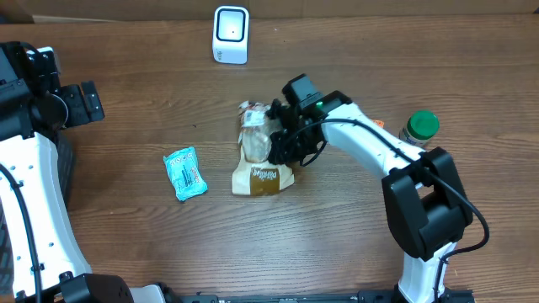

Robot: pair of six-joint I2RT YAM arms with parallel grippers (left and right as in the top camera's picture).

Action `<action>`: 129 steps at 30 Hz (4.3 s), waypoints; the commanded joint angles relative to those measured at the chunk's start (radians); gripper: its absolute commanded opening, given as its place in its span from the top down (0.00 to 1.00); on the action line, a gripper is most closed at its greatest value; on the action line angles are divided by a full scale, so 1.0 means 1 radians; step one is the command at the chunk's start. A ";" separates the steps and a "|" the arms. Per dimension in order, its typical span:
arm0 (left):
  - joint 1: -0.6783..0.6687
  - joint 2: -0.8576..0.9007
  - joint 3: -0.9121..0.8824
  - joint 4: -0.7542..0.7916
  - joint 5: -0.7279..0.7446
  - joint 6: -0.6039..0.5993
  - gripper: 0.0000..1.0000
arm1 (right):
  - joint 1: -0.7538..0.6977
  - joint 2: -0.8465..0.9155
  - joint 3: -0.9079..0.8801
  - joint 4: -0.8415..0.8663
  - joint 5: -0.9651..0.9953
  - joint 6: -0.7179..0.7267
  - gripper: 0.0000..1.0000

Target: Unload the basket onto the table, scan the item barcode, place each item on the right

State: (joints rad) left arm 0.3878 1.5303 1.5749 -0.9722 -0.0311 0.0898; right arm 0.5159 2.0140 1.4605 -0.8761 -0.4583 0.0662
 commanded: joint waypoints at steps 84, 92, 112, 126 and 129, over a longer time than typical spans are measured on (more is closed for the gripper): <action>-0.002 0.001 -0.003 0.001 -0.002 0.026 0.00 | 0.028 -0.044 0.703 -0.152 0.671 -0.063 0.96; -0.002 0.001 -0.003 0.001 -0.003 0.026 0.01 | 0.081 0.193 0.702 0.394 1.146 -0.540 0.96; -0.002 0.001 -0.003 0.001 -0.002 0.026 0.00 | 0.080 0.505 0.701 0.950 1.199 -1.253 0.96; -0.002 0.001 -0.003 0.001 -0.002 0.026 0.00 | 0.127 0.512 0.701 0.878 1.180 -1.254 0.96; -0.002 0.001 -0.003 0.001 -0.002 0.026 0.00 | 0.128 0.513 0.700 0.877 1.183 -1.253 0.96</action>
State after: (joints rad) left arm 0.3878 1.5318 1.5749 -0.9722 -0.0311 0.0898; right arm 0.6388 2.5294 2.1410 -0.0044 0.7208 -1.1862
